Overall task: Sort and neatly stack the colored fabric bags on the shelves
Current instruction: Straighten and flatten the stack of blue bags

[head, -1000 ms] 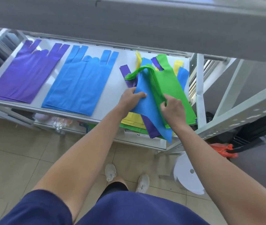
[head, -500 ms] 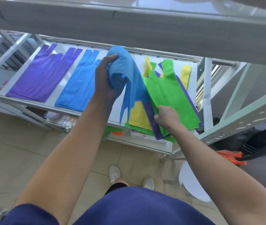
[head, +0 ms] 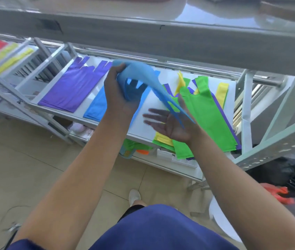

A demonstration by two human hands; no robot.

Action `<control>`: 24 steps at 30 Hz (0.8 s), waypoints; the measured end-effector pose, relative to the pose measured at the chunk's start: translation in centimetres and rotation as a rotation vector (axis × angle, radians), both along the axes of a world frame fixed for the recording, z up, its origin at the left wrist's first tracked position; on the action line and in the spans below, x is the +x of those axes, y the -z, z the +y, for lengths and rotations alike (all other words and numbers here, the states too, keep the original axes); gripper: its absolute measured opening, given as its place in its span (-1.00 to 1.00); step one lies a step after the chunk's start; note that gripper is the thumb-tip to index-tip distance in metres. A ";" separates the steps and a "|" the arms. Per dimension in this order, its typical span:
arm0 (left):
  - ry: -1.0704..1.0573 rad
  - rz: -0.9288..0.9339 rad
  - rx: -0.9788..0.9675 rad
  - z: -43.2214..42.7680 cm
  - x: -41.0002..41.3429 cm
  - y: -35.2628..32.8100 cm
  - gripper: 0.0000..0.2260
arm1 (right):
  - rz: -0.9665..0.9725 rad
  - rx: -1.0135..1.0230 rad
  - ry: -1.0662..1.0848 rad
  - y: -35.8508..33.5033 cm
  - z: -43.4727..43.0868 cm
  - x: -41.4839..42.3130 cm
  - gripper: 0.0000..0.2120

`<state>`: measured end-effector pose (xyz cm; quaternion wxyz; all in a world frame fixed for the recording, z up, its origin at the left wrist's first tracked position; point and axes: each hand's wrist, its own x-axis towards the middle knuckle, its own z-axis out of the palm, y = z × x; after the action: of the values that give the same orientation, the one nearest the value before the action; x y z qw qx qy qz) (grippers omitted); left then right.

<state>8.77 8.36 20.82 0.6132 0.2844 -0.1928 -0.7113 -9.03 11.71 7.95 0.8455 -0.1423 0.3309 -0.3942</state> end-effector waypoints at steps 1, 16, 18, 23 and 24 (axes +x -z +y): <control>0.024 -0.030 0.003 0.4 1.3 1.0 -0.93 | -0.100 0.020 0.032 -0.5 -0.2 0.2 -0.21; 0.381 -0.582 0.334 0.1 20.8 10.0 -0.69 | 0.428 -0.158 0.077 -0.7 -2.8 7.2 -0.61; 0.390 -0.596 0.302 -2.7 22.0 9.8 -0.70 | 0.476 -0.139 0.146 -1.5 -5.0 9.1 -0.57; 0.361 -0.667 0.114 -12.1 24.3 7.0 -0.86 | 0.560 -0.122 0.285 -5.8 -12.6 12.8 -0.63; 0.360 -0.664 0.068 -13.9 24.6 6.2 -0.85 | 0.566 -0.143 0.318 -6.7 -14.1 13.3 -0.64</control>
<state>33.38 -5.58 14.64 0.3728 0.4811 -0.4042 -0.6827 4.28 -2.37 14.66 0.6359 -0.2514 0.5421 -0.4884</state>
